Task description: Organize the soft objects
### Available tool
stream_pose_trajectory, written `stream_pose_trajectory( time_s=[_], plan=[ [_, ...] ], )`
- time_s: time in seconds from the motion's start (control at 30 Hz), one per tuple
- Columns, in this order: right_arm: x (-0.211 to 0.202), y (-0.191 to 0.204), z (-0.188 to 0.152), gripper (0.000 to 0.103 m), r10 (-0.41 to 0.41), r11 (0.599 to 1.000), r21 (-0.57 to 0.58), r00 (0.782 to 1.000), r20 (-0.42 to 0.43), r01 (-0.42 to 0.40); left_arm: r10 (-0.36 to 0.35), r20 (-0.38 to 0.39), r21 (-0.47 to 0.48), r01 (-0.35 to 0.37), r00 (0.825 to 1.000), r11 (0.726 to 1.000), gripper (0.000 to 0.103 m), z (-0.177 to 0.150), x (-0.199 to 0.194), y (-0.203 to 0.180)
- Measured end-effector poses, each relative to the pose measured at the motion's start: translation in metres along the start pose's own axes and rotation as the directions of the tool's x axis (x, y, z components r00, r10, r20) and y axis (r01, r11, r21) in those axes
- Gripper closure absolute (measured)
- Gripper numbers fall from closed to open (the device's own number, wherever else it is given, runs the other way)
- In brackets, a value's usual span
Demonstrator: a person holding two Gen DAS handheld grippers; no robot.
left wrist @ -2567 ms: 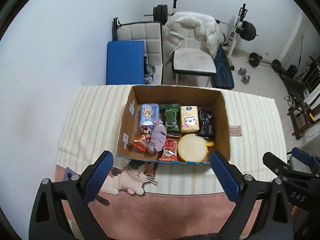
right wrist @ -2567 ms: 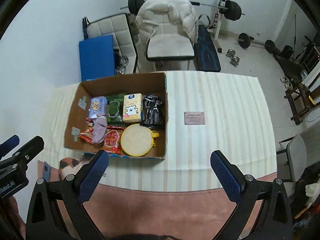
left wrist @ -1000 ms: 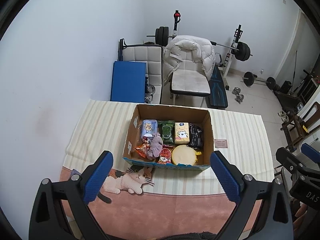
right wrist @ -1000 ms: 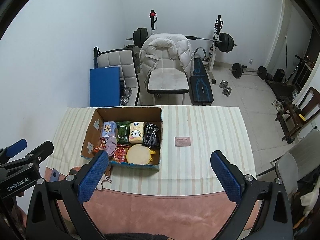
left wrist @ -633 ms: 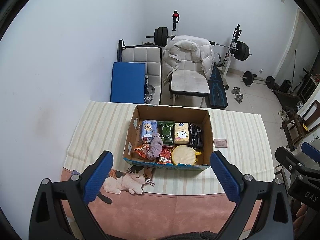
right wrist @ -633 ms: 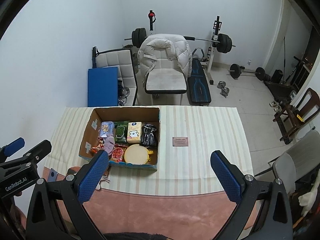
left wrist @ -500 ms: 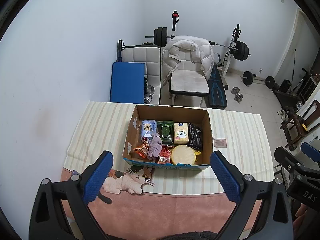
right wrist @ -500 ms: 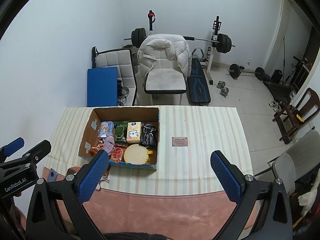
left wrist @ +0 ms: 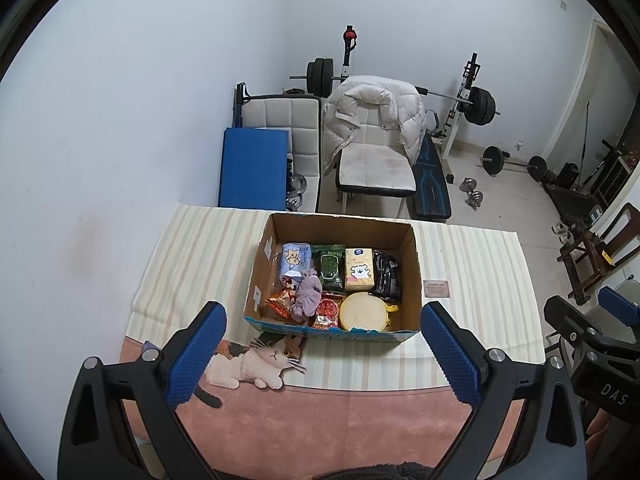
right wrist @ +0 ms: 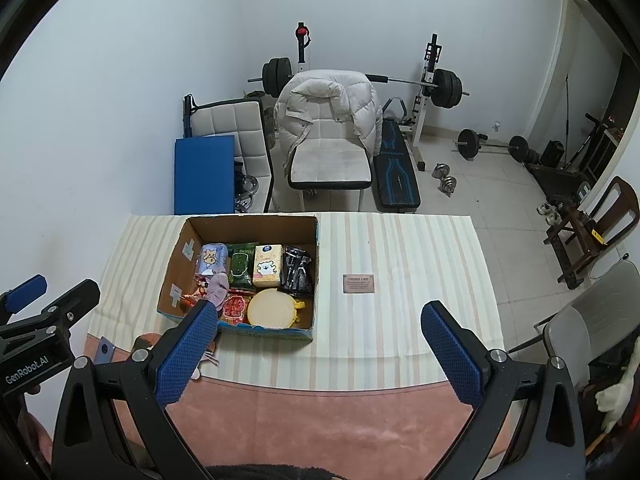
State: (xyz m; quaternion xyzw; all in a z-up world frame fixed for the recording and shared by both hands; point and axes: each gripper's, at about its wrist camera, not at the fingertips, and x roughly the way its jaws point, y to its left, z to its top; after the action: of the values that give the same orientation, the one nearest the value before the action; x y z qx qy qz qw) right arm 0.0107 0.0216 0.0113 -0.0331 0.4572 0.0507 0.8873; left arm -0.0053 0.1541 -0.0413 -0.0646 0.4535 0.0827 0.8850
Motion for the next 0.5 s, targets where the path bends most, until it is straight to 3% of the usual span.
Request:
stream_pose_trajectory(
  time_s=[0.5],
  plan=[
    [-0.011,-0.005,0.001,0.000,-0.023,1.000,0.013,0.999,0.023,0.023,-0.016,0.013,0.011,0.016,1.000,1.000,0.003,-0.001,-0.009,-0.003]
  ],
)
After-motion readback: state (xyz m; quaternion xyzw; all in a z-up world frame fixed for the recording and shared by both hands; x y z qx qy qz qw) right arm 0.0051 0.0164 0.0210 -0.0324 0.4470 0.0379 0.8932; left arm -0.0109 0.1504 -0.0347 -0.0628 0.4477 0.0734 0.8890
